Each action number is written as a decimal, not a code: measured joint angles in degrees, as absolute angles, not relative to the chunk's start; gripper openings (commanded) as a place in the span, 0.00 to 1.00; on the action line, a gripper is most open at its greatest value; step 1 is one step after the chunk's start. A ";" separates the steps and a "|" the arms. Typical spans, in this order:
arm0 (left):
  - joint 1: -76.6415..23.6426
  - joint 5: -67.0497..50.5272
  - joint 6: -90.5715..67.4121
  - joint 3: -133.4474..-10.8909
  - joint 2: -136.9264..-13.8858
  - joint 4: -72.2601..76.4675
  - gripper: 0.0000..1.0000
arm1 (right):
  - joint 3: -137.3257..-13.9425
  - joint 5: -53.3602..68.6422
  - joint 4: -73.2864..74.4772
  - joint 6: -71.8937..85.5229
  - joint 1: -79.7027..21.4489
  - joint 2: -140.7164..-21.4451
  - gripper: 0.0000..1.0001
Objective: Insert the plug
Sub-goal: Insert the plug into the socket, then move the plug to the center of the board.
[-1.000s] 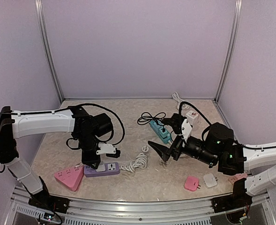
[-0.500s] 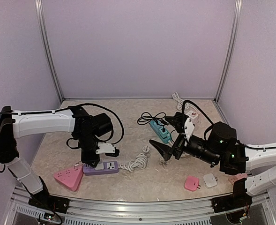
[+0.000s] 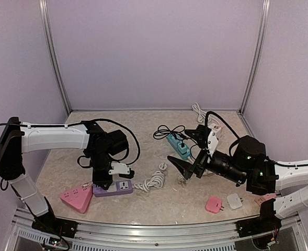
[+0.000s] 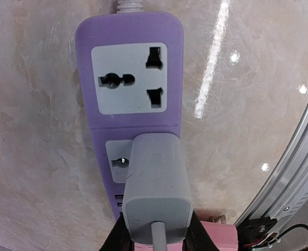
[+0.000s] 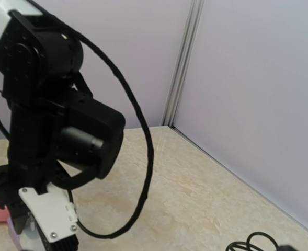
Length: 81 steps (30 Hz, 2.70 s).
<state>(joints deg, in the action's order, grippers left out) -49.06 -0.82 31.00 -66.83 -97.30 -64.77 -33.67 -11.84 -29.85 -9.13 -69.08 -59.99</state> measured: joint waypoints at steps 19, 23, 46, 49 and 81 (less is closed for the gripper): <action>-48.47 0.82 30.44 -74.87 -96.20 -63.44 0.99 | -39.38 -24.71 -16.14 -0.23 -68.69 -58.72 1.00; -49.12 0.51 32.10 -76.93 -92.60 -64.64 0.99 | -43.20 -30.48 -9.45 3.97 -68.49 -57.08 1.00; -40.56 -3.88 30.06 -84.99 -82.30 -65.19 0.99 | -49.80 -41.34 56.07 53.39 -34.83 -55.94 1.00; -40.51 -4.91 29.67 -83.53 -80.99 -63.55 0.99 | -44.31 -31.81 51.18 50.35 -24.05 -58.24 1.00; -39.55 -8.60 30.50 -79.20 -66.02 -62.08 0.99 | -44.73 -12.36 55.00 80.82 -13.78 -81.62 1.00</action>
<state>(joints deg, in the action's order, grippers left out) -39.55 -8.60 30.50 -79.20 -66.02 -62.08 -44.73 -12.36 55.00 80.82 -13.78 -81.62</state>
